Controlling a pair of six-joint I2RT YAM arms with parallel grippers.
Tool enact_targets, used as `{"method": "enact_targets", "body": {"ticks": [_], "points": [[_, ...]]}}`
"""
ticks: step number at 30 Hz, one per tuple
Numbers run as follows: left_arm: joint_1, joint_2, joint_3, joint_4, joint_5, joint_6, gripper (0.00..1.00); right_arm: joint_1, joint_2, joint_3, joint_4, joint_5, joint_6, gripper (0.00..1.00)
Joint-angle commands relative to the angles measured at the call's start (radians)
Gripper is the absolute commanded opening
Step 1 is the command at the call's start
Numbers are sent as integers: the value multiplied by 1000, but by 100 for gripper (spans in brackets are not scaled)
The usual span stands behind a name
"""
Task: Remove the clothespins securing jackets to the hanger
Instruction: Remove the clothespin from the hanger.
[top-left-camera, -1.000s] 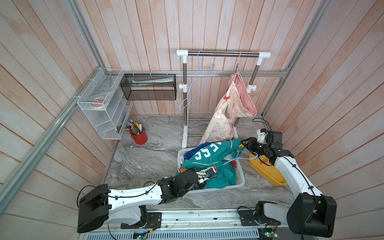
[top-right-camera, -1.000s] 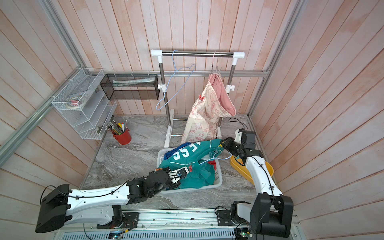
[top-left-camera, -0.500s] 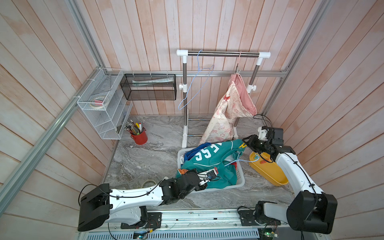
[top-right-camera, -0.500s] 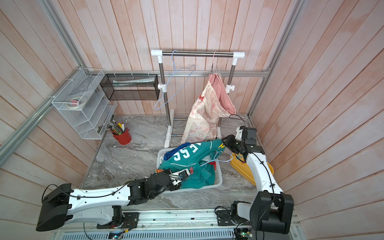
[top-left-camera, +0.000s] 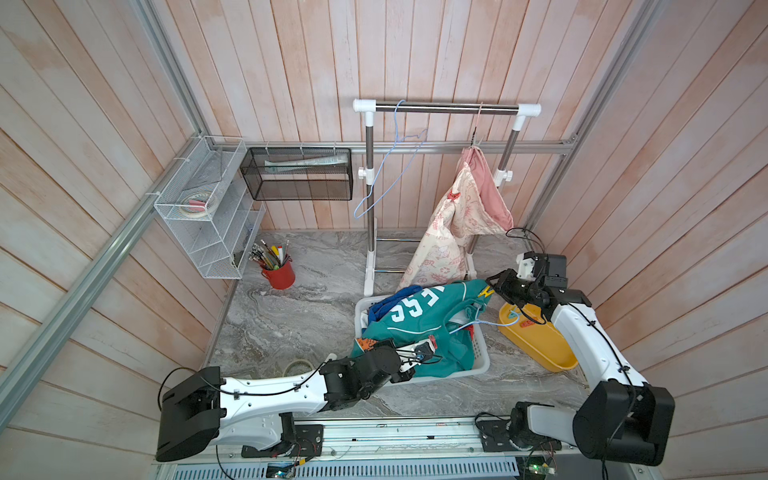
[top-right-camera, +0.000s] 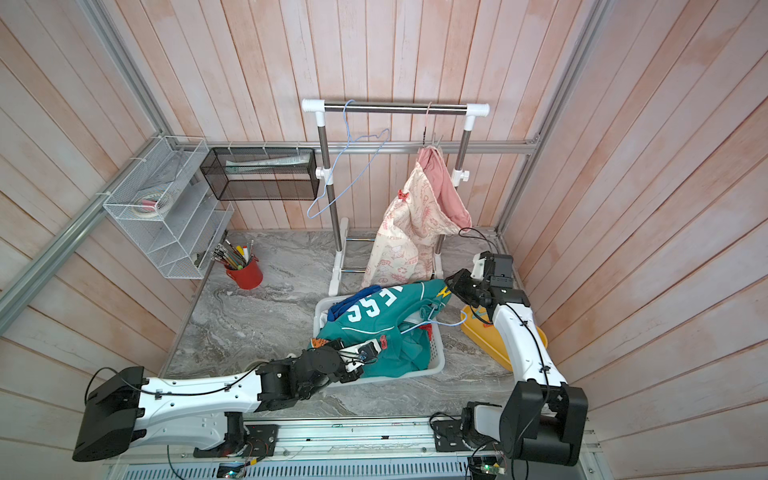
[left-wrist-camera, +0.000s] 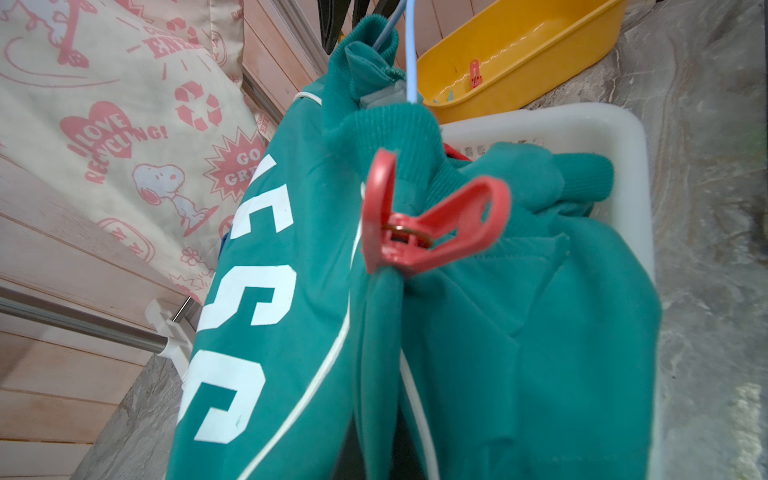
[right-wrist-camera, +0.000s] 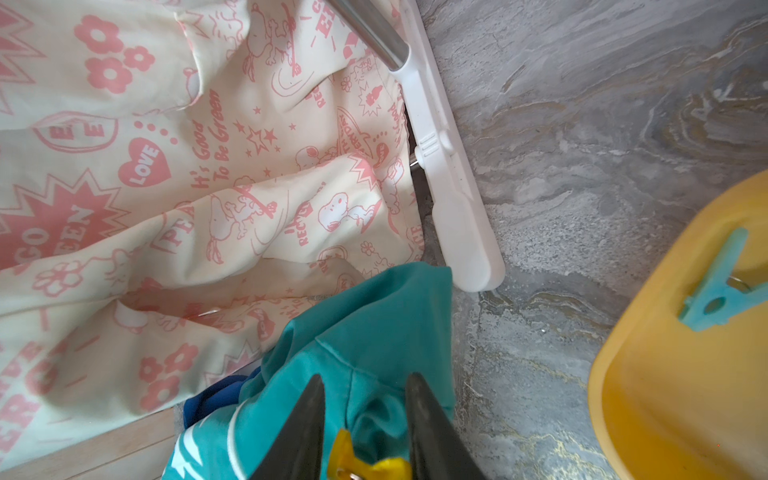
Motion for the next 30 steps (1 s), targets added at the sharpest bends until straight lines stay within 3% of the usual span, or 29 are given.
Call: {"method": "enact_targets", "body": {"ticks": [1, 15, 22, 30], "points": [[-20, 27, -15, -66, 82, 5, 0, 3, 11, -14, -24, 28, -20, 32], [-26, 66, 4, -68, 40, 0, 0, 4, -10, -43, -5, 9, 18, 16], [-26, 75, 5, -46, -7, -7, 0, 4, -59, -109, 50, -16, 79, 1], [-26, 66, -1, -44, -15, -12, 0, -19, -100, -119, 77, 2, 113, 0]]}}
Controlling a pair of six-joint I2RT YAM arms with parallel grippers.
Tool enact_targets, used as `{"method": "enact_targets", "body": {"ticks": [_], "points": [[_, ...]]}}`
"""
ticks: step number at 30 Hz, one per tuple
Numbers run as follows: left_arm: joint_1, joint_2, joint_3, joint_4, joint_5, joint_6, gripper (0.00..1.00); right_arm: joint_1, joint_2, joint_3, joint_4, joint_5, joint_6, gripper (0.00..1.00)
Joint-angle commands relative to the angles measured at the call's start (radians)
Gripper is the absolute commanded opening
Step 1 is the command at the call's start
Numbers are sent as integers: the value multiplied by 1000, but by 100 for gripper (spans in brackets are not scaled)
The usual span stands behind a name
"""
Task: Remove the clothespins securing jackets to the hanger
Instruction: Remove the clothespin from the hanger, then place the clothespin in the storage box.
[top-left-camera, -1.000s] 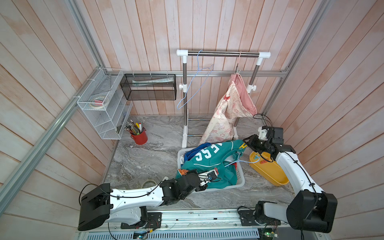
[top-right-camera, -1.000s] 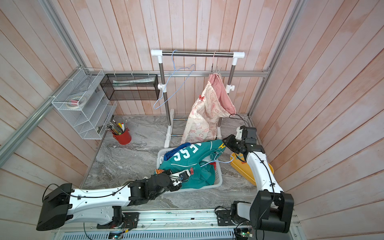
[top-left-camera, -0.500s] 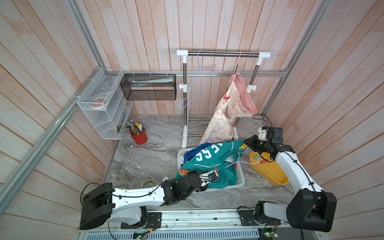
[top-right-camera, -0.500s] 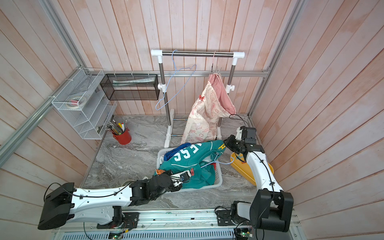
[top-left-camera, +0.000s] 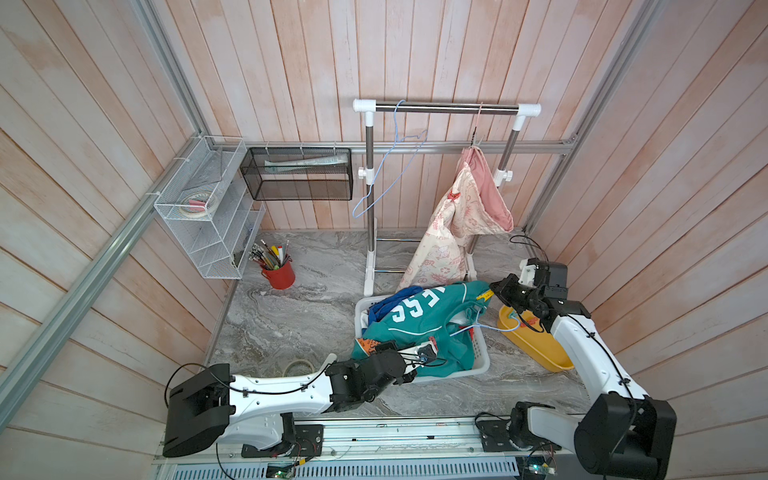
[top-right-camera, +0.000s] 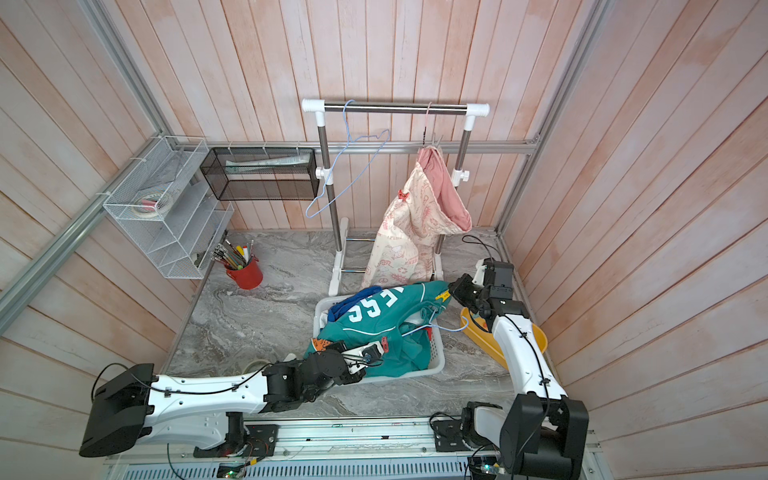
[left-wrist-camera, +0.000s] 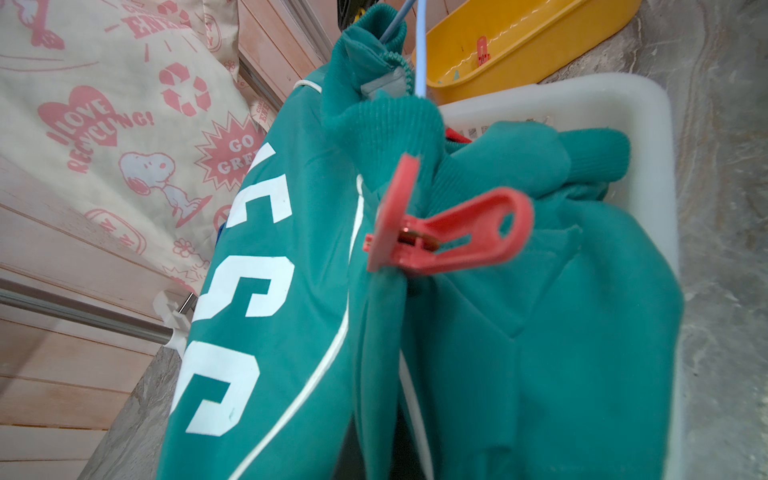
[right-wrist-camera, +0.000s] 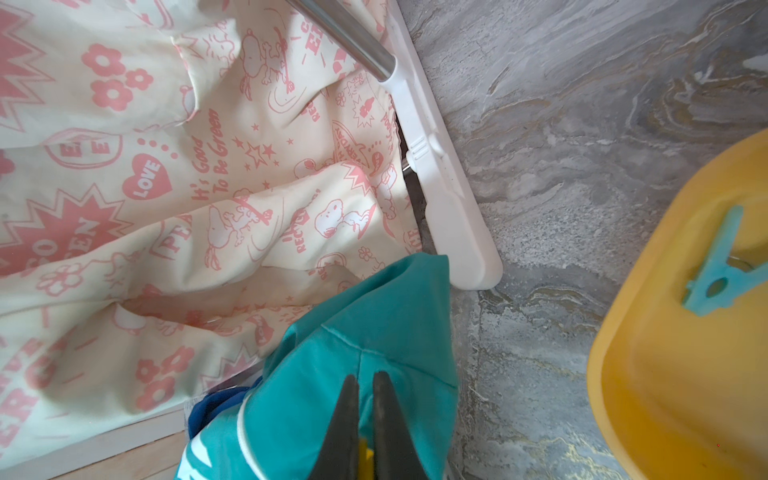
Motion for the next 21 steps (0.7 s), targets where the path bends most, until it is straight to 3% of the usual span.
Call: {"method": "enact_targets", "body": {"ticks": [1, 11, 18, 21], "points": [[-7, 19, -7, -57, 39, -14, 0, -27, -27, -7, -20, -14, 21, 0], [-7, 22, -12, -55, 38, -26, 0, -253, -38, 62, -43, -74, -21, 0], [-7, 35, -4, -62, 54, -38, 0, -524, 20, -150, 114, -49, 9, 0], [-7, 36, 1, -70, 65, -48, 0, -537, 36, -192, 186, 51, 43, 0]]}}
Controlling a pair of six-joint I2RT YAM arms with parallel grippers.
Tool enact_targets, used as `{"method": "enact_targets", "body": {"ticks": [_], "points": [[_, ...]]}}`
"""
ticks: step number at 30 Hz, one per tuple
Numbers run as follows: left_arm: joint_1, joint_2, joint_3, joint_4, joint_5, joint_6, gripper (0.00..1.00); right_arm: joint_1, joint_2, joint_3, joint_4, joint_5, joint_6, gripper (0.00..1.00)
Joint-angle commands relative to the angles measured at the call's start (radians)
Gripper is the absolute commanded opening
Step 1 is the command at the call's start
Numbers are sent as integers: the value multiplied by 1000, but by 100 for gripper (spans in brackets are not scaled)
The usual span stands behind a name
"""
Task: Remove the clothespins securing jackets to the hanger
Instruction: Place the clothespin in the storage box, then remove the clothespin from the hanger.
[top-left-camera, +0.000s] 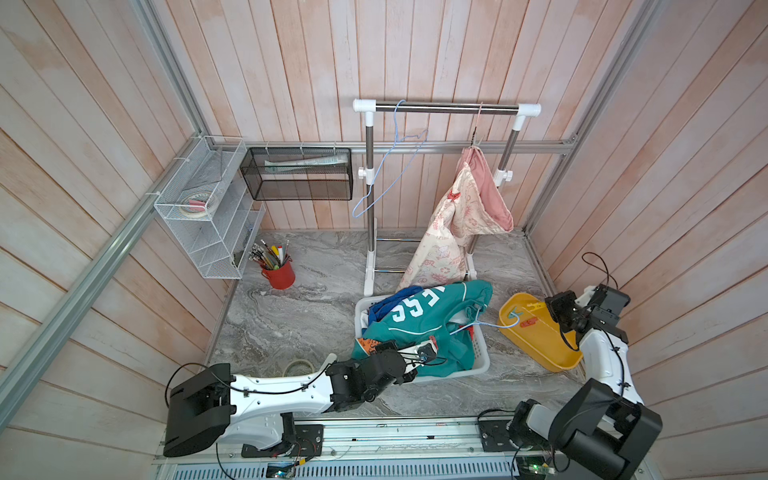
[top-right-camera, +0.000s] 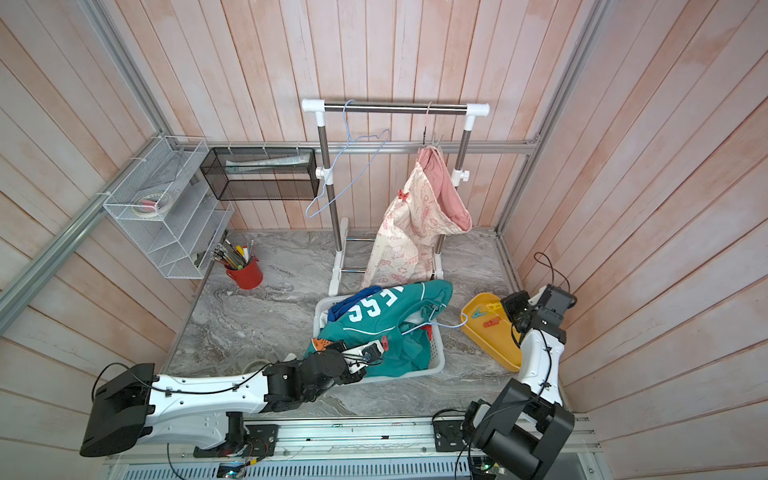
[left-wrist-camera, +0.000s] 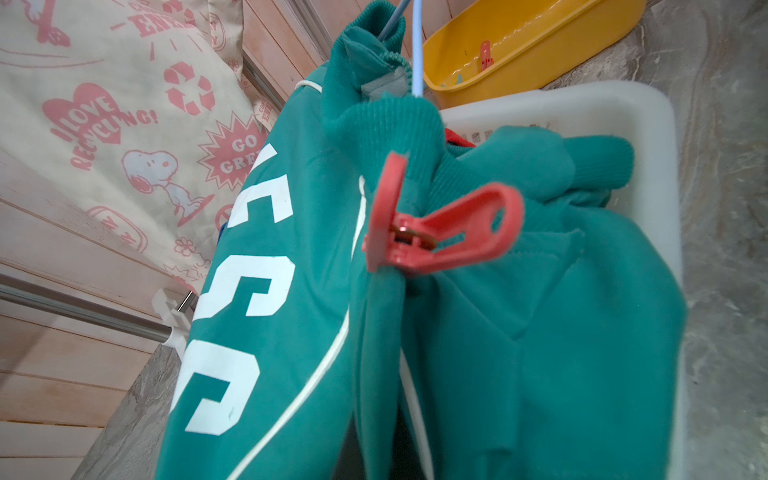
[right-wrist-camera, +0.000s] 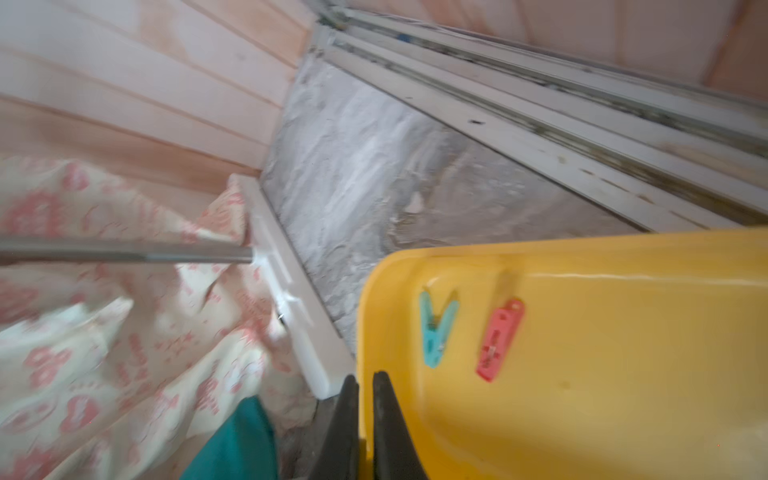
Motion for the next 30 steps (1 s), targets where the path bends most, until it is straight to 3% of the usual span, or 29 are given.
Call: {"method": "enact_targets", "body": {"ticks": [1, 6, 7, 11, 14, 17, 20, 25, 30], "points": [[-7, 24, -1, -78, 71, -30, 0, -2, 22, -41, 108, 93, 47, 0], [-7, 10, -2, -82, 91, -42, 0, -3, 82, -93, 219, 122, 71, 1], [-7, 9, 0, -87, 97, -48, 0, -3, 93, -97, 227, 138, 69, 12], [-2, -11, 3, -103, 121, -78, 0, -2, 119, -103, 226, 155, 40, 43], [20, -37, 4, -123, 150, -115, 0, -3, 119, -108, 227, 124, 24, 56], [47, -61, 12, -154, 187, -154, 0, 28, 79, -102, 214, 80, -2, 59], [93, -91, 20, -185, 252, -210, 0, 126, -26, -89, 189, 73, -51, 60], [226, -134, 33, -216, 398, -318, 0, 339, -234, -111, 176, 18, -113, 61], [372, -135, 47, -212, 556, -424, 0, 451, -411, -183, 208, -76, -136, 64]]}}
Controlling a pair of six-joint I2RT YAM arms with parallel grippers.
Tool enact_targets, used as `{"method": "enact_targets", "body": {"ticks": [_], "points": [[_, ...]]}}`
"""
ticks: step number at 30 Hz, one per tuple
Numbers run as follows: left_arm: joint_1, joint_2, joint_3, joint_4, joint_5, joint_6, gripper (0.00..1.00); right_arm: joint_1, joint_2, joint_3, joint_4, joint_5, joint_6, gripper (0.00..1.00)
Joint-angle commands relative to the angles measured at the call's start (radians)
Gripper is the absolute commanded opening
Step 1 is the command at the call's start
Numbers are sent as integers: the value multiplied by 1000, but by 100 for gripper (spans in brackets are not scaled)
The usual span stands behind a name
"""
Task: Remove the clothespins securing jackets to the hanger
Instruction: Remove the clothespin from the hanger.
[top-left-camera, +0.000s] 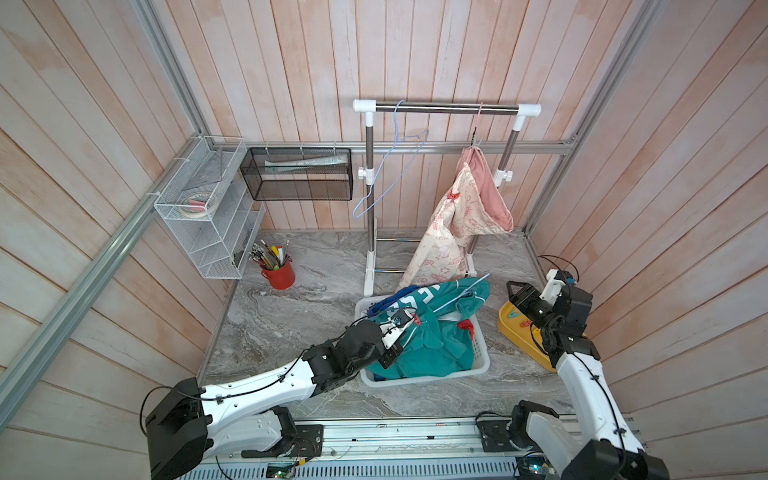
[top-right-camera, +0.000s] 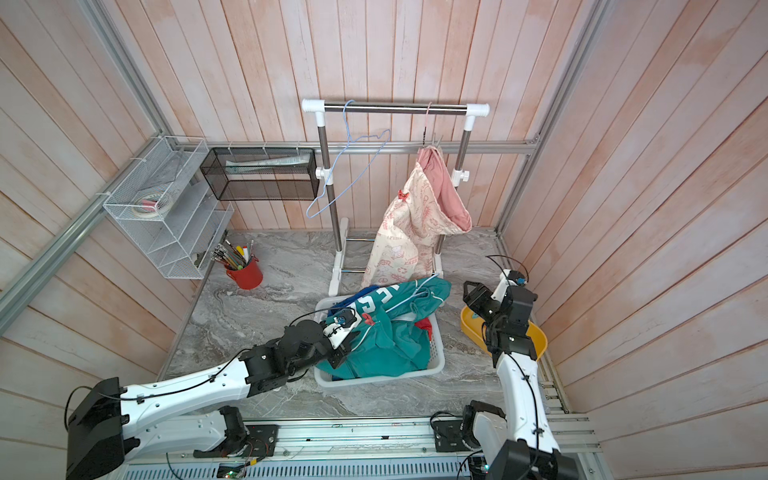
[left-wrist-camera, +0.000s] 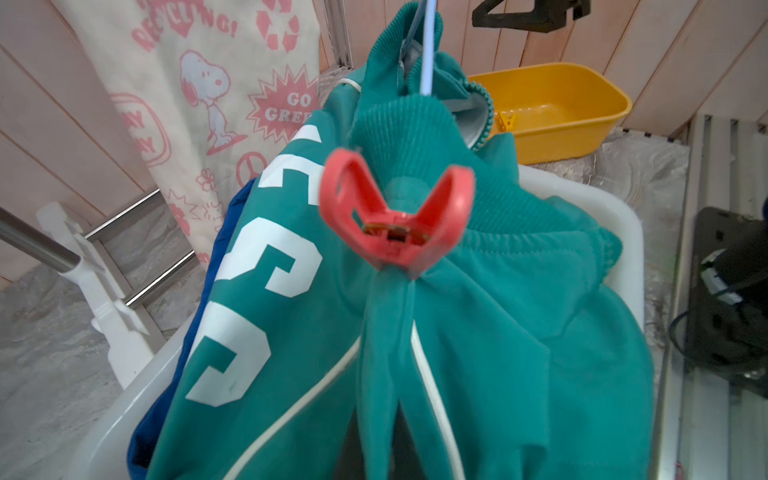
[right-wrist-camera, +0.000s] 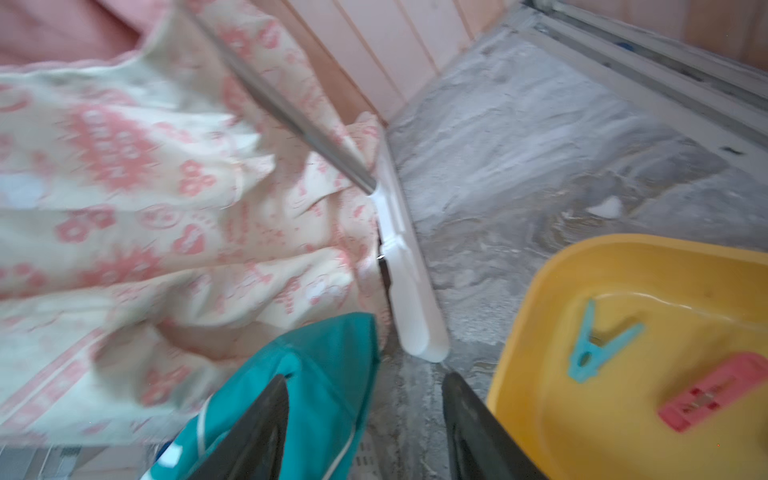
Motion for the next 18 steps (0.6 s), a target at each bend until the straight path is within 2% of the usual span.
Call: {"method": "enact_targets", "body": {"ticks": [1, 3, 6, 9, 13, 15, 18], "points": [[93, 0, 14, -58, 176, -146, 0, 48, -75, -54, 4, -104, -48, 66], [123, 2, 12, -52, 215, -176, 0, 92, -120, -55, -2, -136, -74, 68], [144, -4, -2, -36, 241, -196, 0, 209, -175, -64, 16, -99, -114, 73], [146, 5, 2, -44, 246, -187, 0, 361, -183, -50, 51, -11, -147, 73], [147, 7, -2, -42, 248, -180, 0, 582, -150, 6, 85, 189, -226, 73], [147, 7, -4, -43, 245, -179, 0, 649, -103, 44, 96, 259, -257, 73], [147, 15, -7, -44, 246, -175, 0, 682, -25, 93, 132, 309, -283, 72]]}}
